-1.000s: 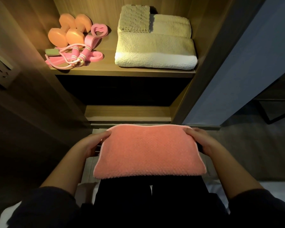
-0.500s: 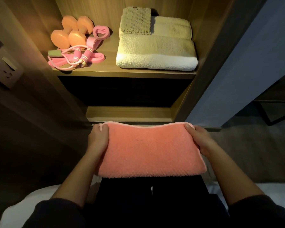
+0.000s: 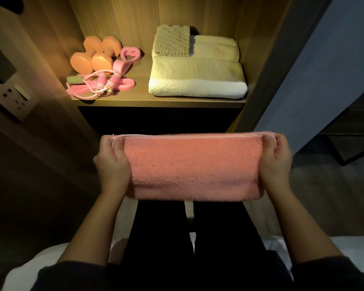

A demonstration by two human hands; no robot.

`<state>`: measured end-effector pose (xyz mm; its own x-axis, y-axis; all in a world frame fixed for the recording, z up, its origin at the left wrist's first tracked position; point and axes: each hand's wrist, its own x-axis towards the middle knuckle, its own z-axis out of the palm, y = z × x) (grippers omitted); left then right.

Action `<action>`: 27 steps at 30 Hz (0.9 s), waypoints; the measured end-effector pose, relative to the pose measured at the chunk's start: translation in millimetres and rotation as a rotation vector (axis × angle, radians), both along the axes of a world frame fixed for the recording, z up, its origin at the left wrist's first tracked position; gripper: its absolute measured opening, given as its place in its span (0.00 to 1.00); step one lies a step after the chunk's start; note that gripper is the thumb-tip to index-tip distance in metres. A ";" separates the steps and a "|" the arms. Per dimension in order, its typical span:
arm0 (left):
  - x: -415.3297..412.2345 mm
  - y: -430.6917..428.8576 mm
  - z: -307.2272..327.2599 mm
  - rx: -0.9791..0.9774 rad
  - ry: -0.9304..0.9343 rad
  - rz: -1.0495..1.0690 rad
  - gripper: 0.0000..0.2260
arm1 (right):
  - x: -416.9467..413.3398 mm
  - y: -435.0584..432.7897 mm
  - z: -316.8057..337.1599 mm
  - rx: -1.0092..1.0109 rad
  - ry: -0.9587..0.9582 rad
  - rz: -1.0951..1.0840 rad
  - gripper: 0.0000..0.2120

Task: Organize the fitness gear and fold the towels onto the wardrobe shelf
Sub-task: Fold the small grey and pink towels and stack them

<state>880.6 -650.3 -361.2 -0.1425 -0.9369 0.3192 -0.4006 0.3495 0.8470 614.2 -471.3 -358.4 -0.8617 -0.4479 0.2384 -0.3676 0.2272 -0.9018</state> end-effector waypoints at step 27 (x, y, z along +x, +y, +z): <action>15.4 12.2 -49.8 0.908 -0.241 -0.042 0.23 | -2.4 36.2 -56.0 0.470 -0.847 0.096 0.20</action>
